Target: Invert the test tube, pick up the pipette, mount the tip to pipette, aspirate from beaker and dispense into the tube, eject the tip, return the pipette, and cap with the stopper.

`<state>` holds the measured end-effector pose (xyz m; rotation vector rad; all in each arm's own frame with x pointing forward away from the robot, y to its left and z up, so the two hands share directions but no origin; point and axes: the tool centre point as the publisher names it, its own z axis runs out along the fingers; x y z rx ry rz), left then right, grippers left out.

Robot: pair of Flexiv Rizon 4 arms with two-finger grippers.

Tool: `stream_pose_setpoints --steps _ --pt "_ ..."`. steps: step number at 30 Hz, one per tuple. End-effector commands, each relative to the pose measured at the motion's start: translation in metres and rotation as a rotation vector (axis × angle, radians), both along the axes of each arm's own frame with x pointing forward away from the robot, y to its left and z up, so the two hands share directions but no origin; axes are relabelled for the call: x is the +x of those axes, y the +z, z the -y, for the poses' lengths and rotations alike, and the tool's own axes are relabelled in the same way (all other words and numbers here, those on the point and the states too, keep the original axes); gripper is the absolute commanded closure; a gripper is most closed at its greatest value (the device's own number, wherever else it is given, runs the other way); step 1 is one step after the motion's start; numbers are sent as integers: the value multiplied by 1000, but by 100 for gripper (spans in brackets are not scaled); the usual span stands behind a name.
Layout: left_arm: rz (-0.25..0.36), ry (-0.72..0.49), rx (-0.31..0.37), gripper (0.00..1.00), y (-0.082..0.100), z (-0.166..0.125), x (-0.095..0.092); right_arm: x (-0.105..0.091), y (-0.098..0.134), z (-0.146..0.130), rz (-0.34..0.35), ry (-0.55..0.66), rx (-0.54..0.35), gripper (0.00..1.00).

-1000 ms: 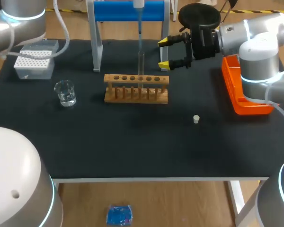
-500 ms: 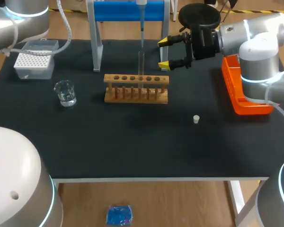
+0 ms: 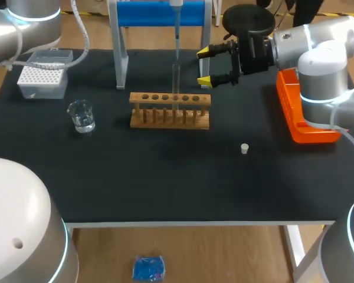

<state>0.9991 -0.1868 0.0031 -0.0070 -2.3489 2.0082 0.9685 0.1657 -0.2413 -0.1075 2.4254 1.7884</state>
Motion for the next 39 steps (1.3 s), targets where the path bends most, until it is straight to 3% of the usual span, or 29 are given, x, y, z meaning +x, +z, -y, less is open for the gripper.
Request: stream_pose_setpoints --steps 1,17,39 --pt "0 1 2 100 1 0 0 0 0 0 1 0 0 0" --pt "0 1 2 100 1 0 0 0 0 0 1 0 0 0" --pt "-12 30 -22 100 -5 3 -16 0 0 0 1 0 0 0"
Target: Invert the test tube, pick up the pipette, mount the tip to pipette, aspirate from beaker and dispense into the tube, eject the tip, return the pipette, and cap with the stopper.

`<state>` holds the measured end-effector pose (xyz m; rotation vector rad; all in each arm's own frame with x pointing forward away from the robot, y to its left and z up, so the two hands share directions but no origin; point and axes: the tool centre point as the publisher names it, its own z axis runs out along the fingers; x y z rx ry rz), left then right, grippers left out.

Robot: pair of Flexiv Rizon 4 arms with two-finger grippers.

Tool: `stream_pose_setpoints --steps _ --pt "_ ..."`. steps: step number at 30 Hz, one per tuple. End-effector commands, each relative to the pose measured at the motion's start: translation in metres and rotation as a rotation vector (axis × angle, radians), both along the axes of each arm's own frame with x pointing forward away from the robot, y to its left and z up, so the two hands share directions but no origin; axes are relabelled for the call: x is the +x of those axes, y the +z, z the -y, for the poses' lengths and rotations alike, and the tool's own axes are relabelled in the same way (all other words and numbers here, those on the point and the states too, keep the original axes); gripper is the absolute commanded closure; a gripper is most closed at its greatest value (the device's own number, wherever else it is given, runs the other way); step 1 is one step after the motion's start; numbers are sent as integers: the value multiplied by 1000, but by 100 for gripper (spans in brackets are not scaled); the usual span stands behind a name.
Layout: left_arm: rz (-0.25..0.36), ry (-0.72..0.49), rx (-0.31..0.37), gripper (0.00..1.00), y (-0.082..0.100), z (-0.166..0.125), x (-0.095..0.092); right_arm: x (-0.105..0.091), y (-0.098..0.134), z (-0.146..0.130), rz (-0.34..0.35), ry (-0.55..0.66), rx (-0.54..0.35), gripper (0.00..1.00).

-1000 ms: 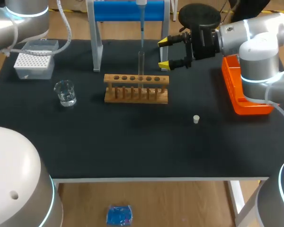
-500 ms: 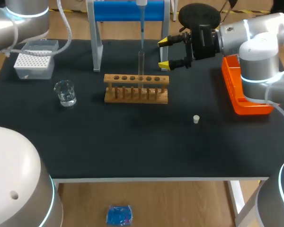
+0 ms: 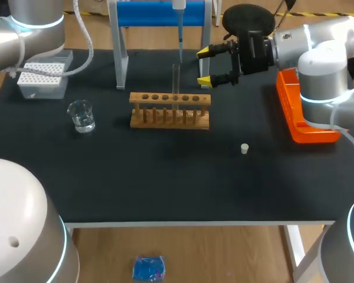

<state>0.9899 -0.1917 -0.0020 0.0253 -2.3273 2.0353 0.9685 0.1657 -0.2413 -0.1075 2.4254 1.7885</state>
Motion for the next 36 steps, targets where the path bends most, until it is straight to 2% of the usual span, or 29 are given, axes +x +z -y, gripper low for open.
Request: stream_pose_setpoints --steps 1,10,24,36 --pt "0 14 -1 100 0 -3 -8 0 0 0 1 0 0 0" --pt "-3 26 -3 100 -4 -5 -12 0 0 0 1 0 0 0" --pt "-11 27 -19 100 -15 -11 -7 0 0 0 1 0 0 0" --pt "-35 49 11 100 -24 -16 -6 0 0 0 1 0 0 0"
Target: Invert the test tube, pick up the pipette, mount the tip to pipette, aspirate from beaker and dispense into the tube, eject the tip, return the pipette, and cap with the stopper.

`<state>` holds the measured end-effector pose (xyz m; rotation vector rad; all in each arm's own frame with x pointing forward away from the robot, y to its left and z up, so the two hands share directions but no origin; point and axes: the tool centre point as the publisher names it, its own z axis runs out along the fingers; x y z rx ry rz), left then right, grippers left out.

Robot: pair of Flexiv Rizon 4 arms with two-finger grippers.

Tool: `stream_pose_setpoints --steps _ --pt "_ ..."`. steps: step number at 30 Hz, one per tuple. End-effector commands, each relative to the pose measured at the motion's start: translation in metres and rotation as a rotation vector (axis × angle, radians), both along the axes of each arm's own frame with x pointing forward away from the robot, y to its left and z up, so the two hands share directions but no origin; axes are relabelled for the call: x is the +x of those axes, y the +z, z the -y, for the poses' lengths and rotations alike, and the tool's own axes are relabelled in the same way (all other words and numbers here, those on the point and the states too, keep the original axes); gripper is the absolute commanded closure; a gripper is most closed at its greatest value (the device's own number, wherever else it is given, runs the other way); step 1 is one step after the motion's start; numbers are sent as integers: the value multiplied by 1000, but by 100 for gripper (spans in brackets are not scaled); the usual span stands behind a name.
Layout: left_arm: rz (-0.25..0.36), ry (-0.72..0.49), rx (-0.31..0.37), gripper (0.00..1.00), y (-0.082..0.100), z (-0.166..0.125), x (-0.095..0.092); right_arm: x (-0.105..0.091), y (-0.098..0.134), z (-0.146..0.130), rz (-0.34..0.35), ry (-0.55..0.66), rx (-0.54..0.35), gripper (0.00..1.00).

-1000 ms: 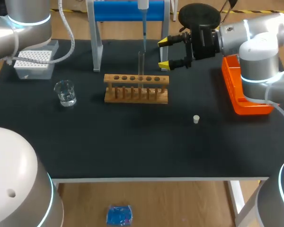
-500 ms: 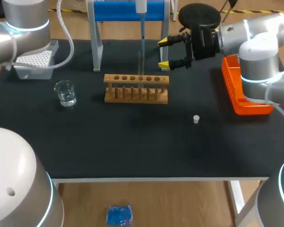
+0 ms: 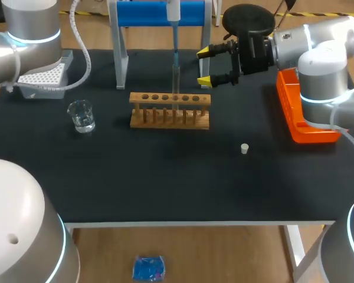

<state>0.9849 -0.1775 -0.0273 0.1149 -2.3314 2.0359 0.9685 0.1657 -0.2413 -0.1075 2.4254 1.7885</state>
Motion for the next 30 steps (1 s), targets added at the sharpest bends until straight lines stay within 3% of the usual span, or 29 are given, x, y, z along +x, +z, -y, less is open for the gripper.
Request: stream_pose_setpoints --steps 1,7,23,30 --pt "-2 3 9 100 1 -2 0 0 0 0 1 0 0 0" --pt "-4 12 13 100 1 -5 1 0 0 0 1 0 0 0" --pt "35 -1 18 100 27 -4 -1 0 0 0 1 0 0 0" --pt "36 -20 9 100 24 2 6 0 0 0 1 0 0 0"
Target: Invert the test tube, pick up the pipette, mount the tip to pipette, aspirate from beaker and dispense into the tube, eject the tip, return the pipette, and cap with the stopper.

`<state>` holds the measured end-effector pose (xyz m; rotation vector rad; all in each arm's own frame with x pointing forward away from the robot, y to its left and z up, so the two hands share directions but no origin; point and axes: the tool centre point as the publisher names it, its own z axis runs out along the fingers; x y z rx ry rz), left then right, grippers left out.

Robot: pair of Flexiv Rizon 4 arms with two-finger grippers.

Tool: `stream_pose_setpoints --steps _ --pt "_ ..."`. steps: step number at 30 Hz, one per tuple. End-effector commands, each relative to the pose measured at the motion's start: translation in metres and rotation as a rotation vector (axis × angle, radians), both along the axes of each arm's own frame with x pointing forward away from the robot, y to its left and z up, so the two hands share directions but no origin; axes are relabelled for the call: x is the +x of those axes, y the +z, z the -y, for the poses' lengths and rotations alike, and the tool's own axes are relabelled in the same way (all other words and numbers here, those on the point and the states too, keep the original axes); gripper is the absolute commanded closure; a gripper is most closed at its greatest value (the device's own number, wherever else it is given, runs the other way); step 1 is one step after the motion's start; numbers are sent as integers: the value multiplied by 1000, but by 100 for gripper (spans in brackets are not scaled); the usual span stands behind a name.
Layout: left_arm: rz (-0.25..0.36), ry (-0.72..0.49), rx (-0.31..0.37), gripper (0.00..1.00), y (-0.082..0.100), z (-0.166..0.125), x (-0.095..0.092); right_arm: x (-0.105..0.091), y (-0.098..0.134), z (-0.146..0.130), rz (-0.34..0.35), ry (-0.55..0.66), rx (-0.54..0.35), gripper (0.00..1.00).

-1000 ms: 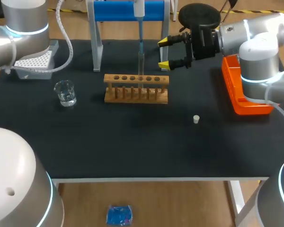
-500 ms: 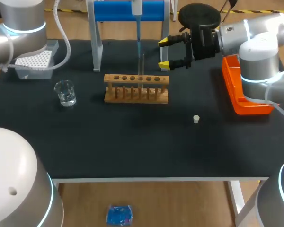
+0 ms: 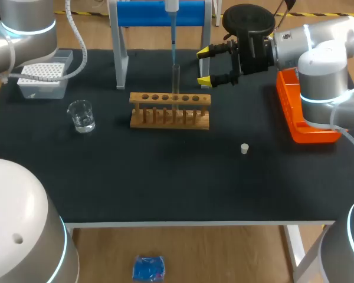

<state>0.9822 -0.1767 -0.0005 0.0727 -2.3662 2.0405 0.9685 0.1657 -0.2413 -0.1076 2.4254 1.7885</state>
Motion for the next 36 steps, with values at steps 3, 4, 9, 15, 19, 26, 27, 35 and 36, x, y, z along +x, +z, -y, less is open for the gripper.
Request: stream_pose_setpoints --steps 3,4,9,15,19,26,27,35,36 --pt "-12 -23 -15 100 -8 3 12 0 0 0 1 0 0 0" --pt "-14 -23 -17 100 -10 3 12 0 0 0 1 0 0 0" --pt "-20 -22 -27 100 -15 2 15 0 0 0 1 0 0 0" --pt "-36 -10 -19 100 -19 -1 16 0 0 0 1 0 0 0" --pt "-47 -6 -8 100 -21 -2 15 0 0 0 1 0 0 0" --pt "-54 4 5 100 -24 -4 15 0 0 0 1 0 0 0" --pt "-53 5 5 100 -24 -4 16 0 0 0 1 0 0 0" --pt "-42 16 -6 100 -29 -5 21 0 0 0 1 0 0 0" --pt "-40 17 -11 100 -29 -5 22 0 0 0 1 0 0 0"
